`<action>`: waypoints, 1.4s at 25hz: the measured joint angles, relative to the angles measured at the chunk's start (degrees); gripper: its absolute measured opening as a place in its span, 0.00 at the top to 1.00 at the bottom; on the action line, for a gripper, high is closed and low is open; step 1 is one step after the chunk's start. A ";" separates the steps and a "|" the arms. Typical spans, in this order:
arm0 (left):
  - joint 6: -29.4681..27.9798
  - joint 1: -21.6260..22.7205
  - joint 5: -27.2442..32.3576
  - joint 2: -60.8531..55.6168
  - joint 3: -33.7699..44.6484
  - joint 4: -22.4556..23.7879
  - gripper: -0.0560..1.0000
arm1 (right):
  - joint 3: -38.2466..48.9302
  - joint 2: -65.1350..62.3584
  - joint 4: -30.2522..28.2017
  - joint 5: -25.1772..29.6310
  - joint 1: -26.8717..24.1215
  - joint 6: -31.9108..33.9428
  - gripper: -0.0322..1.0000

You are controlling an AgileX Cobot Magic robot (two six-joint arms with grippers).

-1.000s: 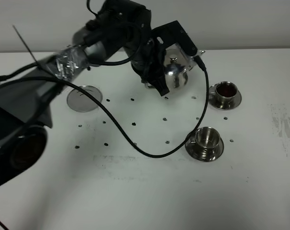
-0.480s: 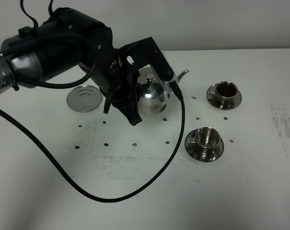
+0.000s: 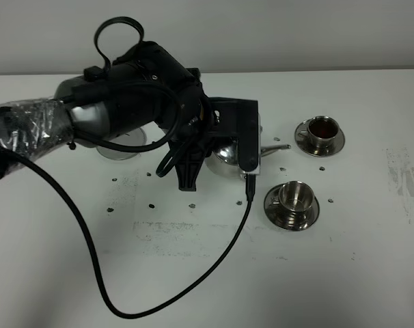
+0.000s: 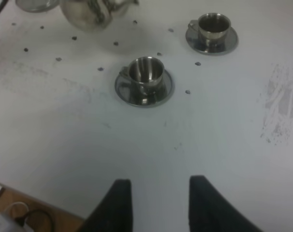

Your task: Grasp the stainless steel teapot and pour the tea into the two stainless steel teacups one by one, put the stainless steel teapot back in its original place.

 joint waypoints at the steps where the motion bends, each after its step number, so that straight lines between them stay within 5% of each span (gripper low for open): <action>1: 2.78 -0.08 -0.69 0.75 0.00 -0.07 0.76 | 0.00 0.00 0.00 0.00 0.00 0.00 0.67; 13: 15.06 -0.34 -4.19 3.17 0.00 2.49 0.76 | 0.00 0.00 0.00 0.00 0.00 0.00 0.67; 35: 15.83 -3.09 -9.64 5.12 0.00 17.62 0.76 | 0.00 0.00 0.00 0.00 0.00 0.00 0.67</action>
